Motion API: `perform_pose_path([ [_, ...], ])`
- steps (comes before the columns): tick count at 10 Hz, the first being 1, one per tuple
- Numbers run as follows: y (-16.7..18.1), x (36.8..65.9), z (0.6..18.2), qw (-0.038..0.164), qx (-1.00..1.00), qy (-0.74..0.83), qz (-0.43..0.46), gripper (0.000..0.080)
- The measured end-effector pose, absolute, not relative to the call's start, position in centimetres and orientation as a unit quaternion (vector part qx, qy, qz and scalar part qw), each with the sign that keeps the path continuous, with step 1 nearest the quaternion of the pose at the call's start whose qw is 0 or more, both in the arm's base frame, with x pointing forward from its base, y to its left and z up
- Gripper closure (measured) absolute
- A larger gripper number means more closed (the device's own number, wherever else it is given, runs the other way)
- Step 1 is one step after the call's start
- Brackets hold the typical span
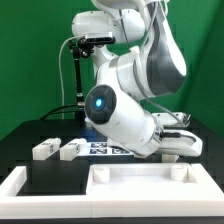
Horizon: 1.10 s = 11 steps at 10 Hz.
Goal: Assemble desk
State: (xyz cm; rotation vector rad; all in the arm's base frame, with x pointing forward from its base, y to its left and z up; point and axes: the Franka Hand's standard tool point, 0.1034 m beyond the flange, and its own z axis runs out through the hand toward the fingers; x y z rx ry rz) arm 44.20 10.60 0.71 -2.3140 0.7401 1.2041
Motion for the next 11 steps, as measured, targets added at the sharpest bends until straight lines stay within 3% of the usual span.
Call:
perform_pose_path([
  [2, 10.56, 44.42, 0.62, 0.213, -0.836, 0.267, 0.430, 0.0150],
  [3, 10.55, 44.37, 0.58, 0.213, -0.836, 0.267, 0.430, 0.0288],
  [4, 10.55, 44.36, 0.56, 0.213, -0.835, 0.267, 0.431, 0.0288],
  [5, 10.55, 44.35, 0.56, 0.213, -0.835, 0.267, 0.431, 0.0427],
  [6, 10.55, 44.35, 0.56, 0.213, -0.835, 0.267, 0.431, 0.0511],
  [11, 10.55, 44.35, 0.56, 0.213, -0.835, 0.267, 0.431, 0.0510],
])
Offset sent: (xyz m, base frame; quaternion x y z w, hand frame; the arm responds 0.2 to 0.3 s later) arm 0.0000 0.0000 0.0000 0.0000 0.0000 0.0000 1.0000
